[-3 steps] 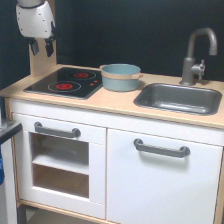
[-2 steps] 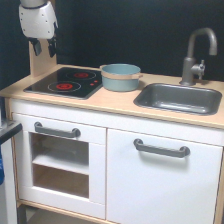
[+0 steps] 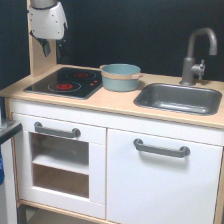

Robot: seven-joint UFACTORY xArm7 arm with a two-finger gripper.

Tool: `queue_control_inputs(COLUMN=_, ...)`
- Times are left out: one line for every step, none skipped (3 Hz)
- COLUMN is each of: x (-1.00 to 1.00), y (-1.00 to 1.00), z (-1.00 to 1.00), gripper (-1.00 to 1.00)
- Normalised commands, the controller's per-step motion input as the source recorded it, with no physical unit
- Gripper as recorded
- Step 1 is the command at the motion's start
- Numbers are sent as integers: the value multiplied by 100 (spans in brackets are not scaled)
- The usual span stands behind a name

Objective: Place the pot in the sink

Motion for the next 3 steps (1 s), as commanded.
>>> queue_control_inputs(x=80, y=34, z=3, gripper=100)
queue_control_inputs(x=50, y=20, z=1, gripper=100)
queue_control_inputs(x=19, y=11, z=2, gripper=100)
